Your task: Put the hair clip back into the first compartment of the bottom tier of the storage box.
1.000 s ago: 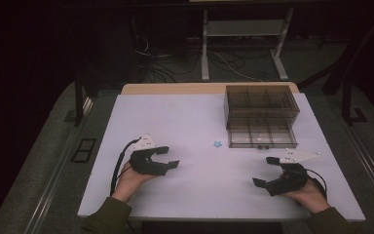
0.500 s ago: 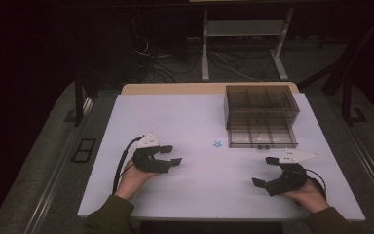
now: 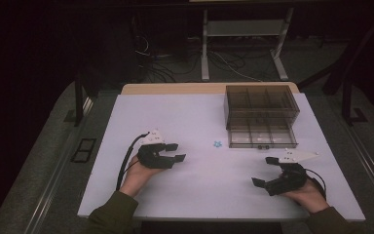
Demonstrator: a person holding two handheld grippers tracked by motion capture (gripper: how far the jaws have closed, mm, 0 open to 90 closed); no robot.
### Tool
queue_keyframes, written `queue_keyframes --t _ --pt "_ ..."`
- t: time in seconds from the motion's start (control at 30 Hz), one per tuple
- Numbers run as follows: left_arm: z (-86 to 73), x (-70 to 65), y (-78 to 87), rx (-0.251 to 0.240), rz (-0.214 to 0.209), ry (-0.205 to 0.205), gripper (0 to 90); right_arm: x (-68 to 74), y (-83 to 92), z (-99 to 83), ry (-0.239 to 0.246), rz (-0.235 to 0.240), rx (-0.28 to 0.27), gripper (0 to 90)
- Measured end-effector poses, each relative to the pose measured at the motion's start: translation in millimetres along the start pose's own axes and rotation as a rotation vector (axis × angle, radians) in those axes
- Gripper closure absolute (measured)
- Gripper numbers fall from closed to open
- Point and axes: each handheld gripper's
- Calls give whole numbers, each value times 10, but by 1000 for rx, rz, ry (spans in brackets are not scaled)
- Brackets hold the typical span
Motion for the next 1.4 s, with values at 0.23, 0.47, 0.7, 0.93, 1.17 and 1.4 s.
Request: queue_keyframes --t 0.23,0.47,0.7,0.93,1.17,1.4 --pt "49 13 -85 10 -5 -10 495 -6 -1 -5 -3 -4 3 2" --pt "98 22 -181 16 -4 -21 525 -5 -1 -2 -4 -2 2 2" --pt "151 35 -235 19 -5 -24 542 -7 -2 -4 -4 -3 2 2" --pt "208 42 -302 10 -12 -27 558 -4 -6 -4 -8 -7 0 2" --pt "240 56 -380 22 -15 -32 569 -7 -9 -6 -9 -5 -1 2" --pt "293 58 -455 19 -18 -33 581 -4 5 -11 -10 -7 4 2"
Point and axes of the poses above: each handheld gripper's, and its own axes: y roughly backward along the jaws, z roughly out of its top, x roughly to its left, and after that the axes turned 4 degrees about -z, right-handed
